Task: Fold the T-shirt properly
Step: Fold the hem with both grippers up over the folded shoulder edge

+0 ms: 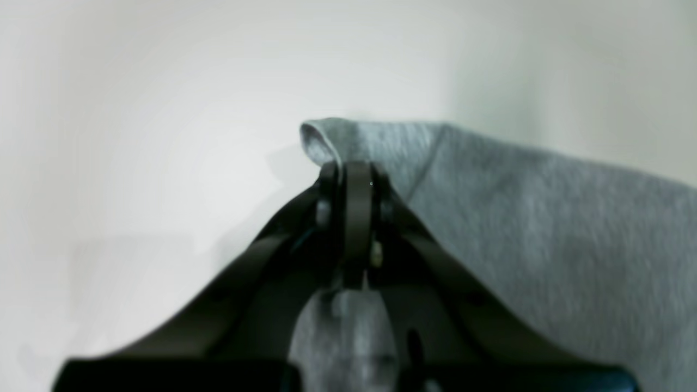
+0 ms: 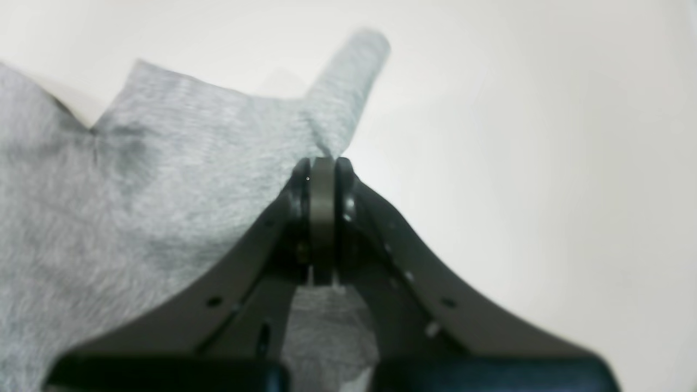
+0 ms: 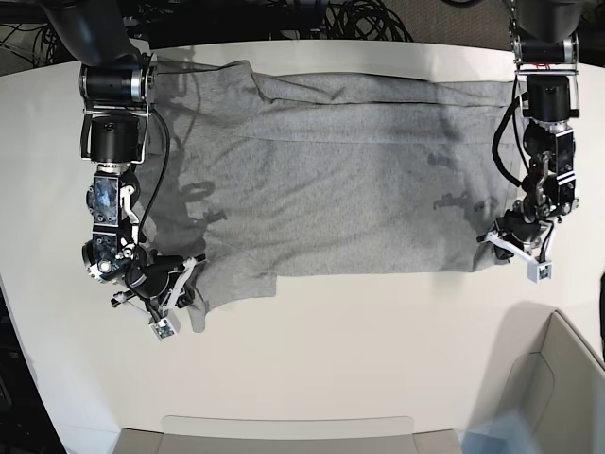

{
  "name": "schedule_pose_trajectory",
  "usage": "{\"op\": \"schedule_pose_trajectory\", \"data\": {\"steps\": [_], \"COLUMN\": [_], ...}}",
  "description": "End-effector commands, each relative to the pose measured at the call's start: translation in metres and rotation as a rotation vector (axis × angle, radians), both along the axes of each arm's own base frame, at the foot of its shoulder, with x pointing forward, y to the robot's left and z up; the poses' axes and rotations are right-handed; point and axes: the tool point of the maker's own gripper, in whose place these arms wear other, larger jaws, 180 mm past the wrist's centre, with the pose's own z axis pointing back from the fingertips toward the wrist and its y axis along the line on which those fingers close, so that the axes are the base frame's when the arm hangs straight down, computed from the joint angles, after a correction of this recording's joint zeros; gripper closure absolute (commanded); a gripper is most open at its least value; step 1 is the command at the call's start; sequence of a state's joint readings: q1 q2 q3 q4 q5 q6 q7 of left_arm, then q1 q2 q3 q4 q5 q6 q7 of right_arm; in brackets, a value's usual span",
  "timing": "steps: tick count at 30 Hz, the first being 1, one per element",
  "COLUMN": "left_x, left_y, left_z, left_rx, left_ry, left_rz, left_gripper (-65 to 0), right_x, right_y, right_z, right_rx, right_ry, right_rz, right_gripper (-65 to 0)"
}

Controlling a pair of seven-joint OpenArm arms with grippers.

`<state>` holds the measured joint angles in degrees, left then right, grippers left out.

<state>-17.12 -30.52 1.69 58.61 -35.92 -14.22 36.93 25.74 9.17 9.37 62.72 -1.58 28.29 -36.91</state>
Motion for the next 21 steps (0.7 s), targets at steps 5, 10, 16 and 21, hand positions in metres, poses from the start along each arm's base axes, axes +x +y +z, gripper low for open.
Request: {"op": "schedule_pose_trajectory", "data": {"steps": [5,10,16,21], "left_x": [-0.005,-0.022,-0.042,-0.063], "left_y": [0.028,0.032,0.033,0.027], "left_z": [0.039,0.043,0.044,0.042], "left_rx": [0.014,0.007,0.023,0.051], "left_ry": [-0.086,-0.045,-0.027,-0.005], "left_rz": [0.053,0.058,0.052,0.018], "left_gripper": [0.0,0.0,0.0,0.0], "right_x": [-0.002,-0.022,-0.048,-0.068], "right_y": [0.001,0.002,-0.003,-0.015], "right_z": [0.029,0.027,0.033,0.042], "right_rx": [-0.028,-0.056,-0.089,-0.134], "right_ry": [-0.073,-0.077,-0.089,-0.086], "right_rz": [0.007,0.019,0.003,-0.030], "right_gripper": [0.0,0.0,0.0,0.0]}}
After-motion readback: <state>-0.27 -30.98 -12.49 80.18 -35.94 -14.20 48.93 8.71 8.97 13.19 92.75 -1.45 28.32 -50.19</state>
